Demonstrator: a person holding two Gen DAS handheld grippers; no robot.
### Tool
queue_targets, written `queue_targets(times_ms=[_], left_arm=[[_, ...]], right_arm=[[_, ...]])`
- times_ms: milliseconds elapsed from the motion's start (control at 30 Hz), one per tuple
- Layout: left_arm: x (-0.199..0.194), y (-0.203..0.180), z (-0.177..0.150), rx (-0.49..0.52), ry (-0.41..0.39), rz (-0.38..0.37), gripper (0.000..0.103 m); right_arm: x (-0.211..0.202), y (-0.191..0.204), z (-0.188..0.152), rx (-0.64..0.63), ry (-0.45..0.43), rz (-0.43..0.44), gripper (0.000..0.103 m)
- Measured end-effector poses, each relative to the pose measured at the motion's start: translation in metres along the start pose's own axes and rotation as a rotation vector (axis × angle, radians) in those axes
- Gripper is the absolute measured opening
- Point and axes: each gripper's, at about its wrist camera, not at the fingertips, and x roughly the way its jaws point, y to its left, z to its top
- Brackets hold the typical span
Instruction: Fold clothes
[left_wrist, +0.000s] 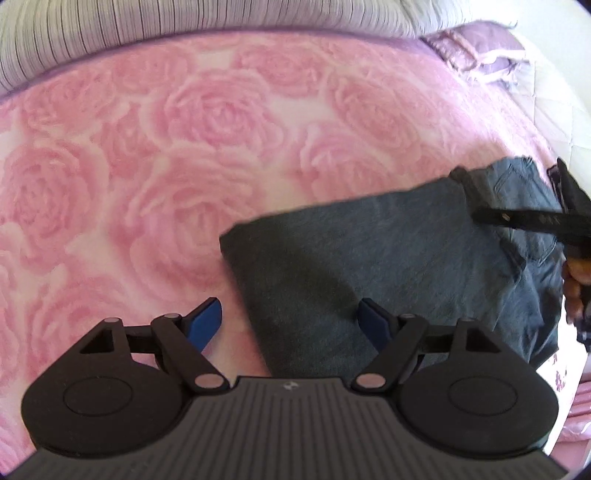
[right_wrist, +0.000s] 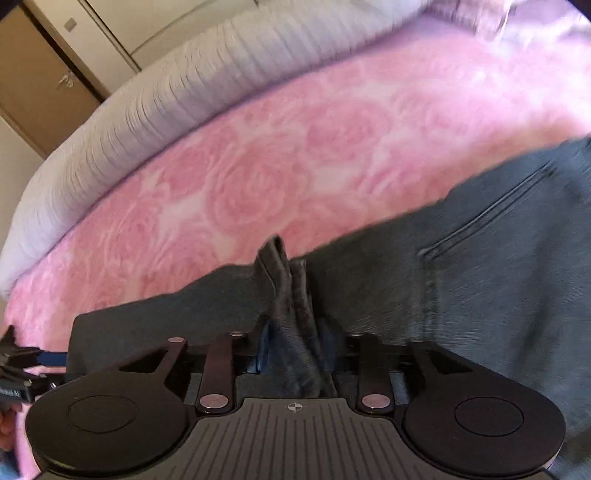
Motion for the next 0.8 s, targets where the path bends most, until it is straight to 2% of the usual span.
queue_targets(times_ms=[33, 67, 167, 233, 333, 433, 467, 567, 600, 733, 800], left_arm=[[0.000, 0.003, 0.001, -0.008, 0.000, 0.000, 0.078], [0.003, 0.006, 0.002, -0.011, 0.010, 0.008, 0.078], [0.010, 0.008, 0.004, 0.007, 0.042, 0.009, 0.080], [0.009, 0.009, 0.007, 0.028, 0.049, 0.003, 0.080], [-0.011, 0.013, 0.011, 0.080, 0.020, 0.018, 0.078], [-0.034, 0.024, 0.012, 0.153, -0.007, 0.059, 0.078], [-0.042, 0.028, 0.012, 0.178, -0.016, 0.073, 0.078], [-0.061, 0.037, 0.004, 0.312, -0.034, 0.140, 0.078], [-0.065, 0.039, 0.000, 0.362, -0.036, 0.161, 0.079], [-0.075, 0.040, -0.022, 0.585, -0.042, 0.201, 0.080], [-0.078, 0.037, -0.036, 0.719, -0.053, 0.194, 0.080]], right_arm=[[-0.010, 0.002, -0.004, 0.005, -0.037, -0.010, 0.034], [-0.012, 0.001, -0.009, 0.017, -0.035, -0.017, 0.035], [-0.005, -0.004, -0.025, 0.023, 0.046, -0.072, 0.036], [-0.012, 0.002, -0.028, -0.012, 0.032, -0.112, 0.036], [-0.036, 0.032, -0.032, -0.071, -0.019, -0.159, 0.037], [-0.055, 0.088, -0.052, -0.243, -0.017, -0.121, 0.041], [-0.058, 0.110, -0.064, -0.316, -0.006, -0.095, 0.047], [-0.058, 0.179, -0.109, -0.521, 0.037, -0.015, 0.072], [-0.054, 0.201, -0.126, -0.584, 0.050, 0.010, 0.075], [-0.022, 0.271, -0.179, -0.770, 0.065, 0.009, 0.075], [0.005, 0.287, -0.193, -0.810, 0.094, -0.072, 0.075]])
